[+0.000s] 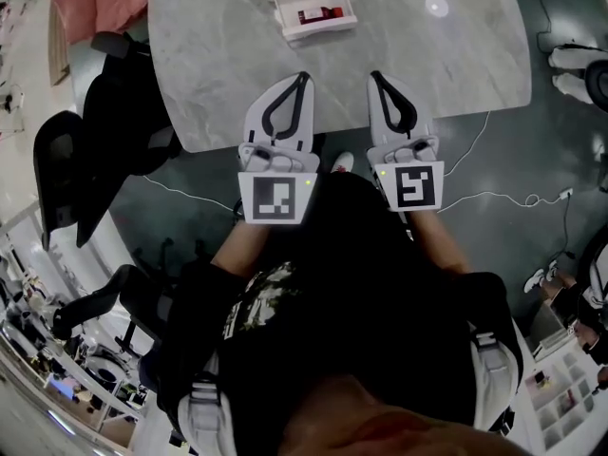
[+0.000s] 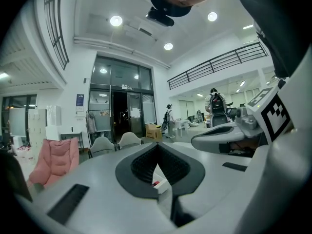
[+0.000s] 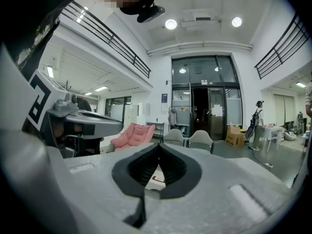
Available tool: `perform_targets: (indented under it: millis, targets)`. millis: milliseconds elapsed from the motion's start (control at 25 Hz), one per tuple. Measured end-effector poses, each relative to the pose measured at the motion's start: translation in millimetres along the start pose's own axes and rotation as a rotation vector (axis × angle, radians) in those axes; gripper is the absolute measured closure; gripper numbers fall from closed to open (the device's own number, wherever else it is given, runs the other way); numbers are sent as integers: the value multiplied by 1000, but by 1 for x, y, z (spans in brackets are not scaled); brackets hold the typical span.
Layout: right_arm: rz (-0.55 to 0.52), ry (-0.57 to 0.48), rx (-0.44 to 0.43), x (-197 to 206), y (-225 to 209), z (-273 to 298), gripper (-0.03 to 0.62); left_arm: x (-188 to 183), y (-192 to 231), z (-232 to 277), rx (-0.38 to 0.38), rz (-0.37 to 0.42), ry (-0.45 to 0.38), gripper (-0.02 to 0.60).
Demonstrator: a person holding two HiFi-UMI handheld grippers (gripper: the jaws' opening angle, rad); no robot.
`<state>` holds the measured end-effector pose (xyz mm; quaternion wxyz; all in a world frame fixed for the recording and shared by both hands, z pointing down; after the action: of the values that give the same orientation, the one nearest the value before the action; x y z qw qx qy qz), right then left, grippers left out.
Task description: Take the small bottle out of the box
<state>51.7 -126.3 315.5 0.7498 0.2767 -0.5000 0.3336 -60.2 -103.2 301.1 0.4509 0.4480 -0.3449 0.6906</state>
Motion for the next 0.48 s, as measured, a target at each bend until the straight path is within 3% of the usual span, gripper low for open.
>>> perform_targets:
  millis: [480]
  targets:
    - [75,103,29,7,-7,91,599,19,64,75,98,-14,81,569]
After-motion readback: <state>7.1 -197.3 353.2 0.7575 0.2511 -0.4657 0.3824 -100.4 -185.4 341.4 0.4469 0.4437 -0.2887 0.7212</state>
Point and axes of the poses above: the fingertips, and each gripper's own axes: z forward along the fingers, y to its left, x out of its underside, the point moved 3 cm from there along -z, backward along the fingers, and after that the axes turned 12 degrees about y, right-handed, at the moved point
